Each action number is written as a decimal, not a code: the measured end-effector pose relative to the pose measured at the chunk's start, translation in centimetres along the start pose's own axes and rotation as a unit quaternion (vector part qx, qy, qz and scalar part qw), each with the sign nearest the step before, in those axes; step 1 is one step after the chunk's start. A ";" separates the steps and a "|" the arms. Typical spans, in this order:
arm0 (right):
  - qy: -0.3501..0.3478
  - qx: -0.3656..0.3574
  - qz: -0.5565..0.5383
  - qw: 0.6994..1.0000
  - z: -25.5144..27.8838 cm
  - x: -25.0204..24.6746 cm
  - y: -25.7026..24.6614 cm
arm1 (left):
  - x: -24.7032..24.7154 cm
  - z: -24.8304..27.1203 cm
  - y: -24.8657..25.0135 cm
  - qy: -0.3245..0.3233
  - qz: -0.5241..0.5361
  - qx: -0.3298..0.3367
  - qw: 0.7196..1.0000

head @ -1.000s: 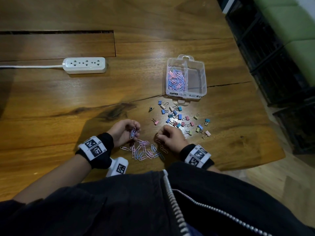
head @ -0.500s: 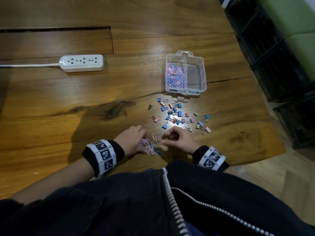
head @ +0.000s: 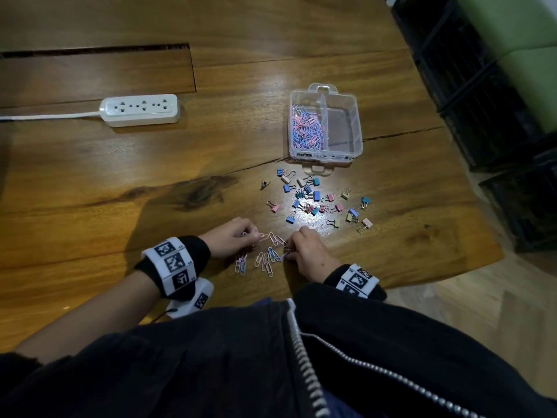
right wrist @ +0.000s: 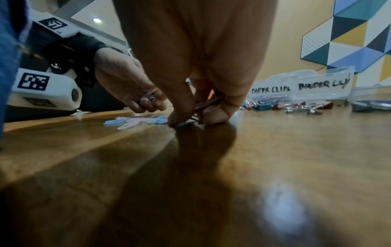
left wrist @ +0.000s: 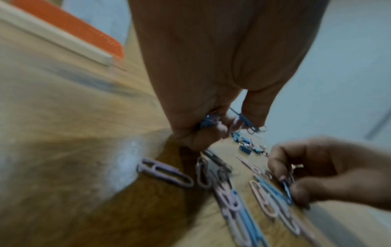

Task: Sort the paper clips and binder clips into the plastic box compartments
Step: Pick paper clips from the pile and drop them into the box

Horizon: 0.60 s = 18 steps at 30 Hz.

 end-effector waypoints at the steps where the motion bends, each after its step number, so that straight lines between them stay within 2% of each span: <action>1: 0.001 0.003 0.003 1.000 0.0 -0.1 -0.1 | -0.2 0.1 -0.4 -0.005 0.062 -0.013 0.998; 6: -0.021 0.017 -0.021 0.999 0.0 -0.3 -0.3 | -0.7 0.4 -1.1 -0.018 0.330 -0.051 0.942; 9: -0.010 0.047 -0.096 0.994 0.1 -0.7 0.3 | -0.4 0.6 -1.5 -0.036 0.404 -0.056 0.912; 12: 0.015 0.088 -0.234 0.968 0.3 -1.5 1.3 | -0.1 0.9 -1.3 -0.045 0.444 -0.067 0.892; 14: 0.006 0.097 -0.362 0.927 0.4 -1.6 1.7 | 0.1 1.2 -1.0 -0.051 0.467 -0.073 0.880; 16: -0.020 0.093 -0.504 0.858 0.5 -1.5 1.6 | 0.3 1.6 -0.9 -0.053 0.503 -0.074 0.860; 18: -0.045 0.100 -0.596 0.796 0.5 -1.3 1.3 | 0.4 2.1 -0.7 -0.055 0.539 -0.074 0.837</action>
Point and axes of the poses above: each hand's wrist, its own z-axis away from the middle knuckle, its own x-axis out of the palm, y = z × x, the point moved 9 cm from there along -z, towards the middle knuckle, and after that the axes turned 2 degrees about -x, right-handed, at the moved point
